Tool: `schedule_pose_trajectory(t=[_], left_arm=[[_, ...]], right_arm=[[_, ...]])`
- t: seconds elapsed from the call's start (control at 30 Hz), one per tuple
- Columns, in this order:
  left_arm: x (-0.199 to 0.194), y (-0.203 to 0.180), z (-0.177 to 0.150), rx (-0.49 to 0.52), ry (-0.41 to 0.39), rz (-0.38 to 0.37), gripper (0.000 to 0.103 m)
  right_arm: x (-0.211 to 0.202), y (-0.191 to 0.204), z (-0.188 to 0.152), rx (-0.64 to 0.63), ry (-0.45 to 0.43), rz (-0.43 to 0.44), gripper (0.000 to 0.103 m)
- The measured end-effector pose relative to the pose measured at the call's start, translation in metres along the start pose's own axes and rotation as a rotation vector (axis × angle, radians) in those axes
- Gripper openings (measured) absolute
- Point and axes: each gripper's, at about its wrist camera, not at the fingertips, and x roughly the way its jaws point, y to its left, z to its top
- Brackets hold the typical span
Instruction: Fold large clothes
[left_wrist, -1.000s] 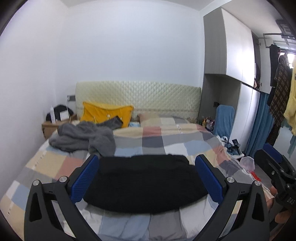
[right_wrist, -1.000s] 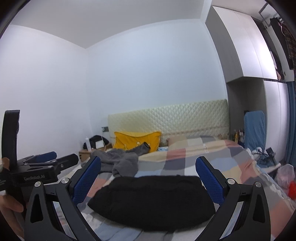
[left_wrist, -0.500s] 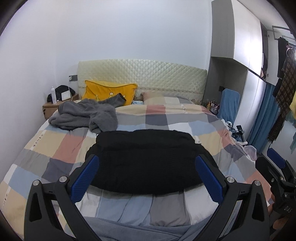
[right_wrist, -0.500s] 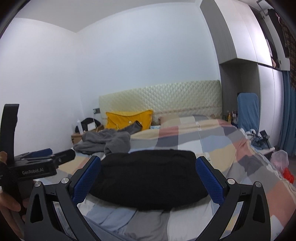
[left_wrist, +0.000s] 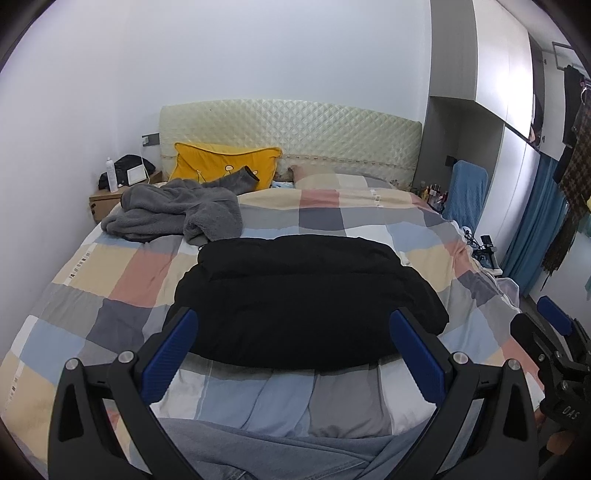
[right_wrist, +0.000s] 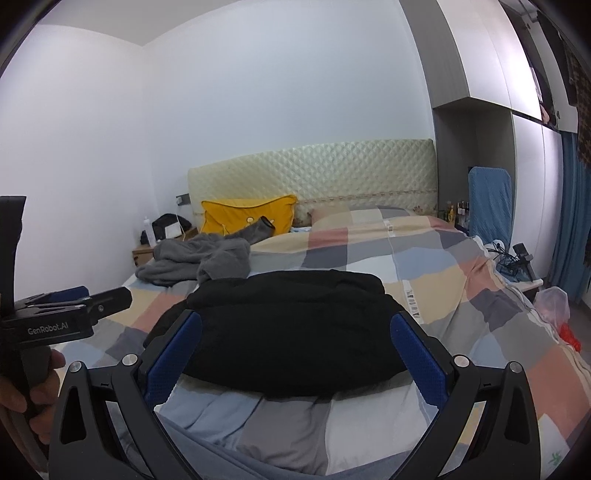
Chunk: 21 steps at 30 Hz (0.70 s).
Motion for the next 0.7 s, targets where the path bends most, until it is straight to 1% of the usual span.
schedule_pose_trajectory(t=[0.43,0.7], left_arm=[[0.002,0.005,-0.001,-0.01,0.005,0.013,0.103],[0.003,0.009,-0.006,-0.028,0.011,0.016,0.103]], right_arm=[[-0.002,0.004,0.001,-0.004,0.0,0.004,0.103],[0.002,0.003,-0.003,-0.005,0.016,-0.014,0.103]])
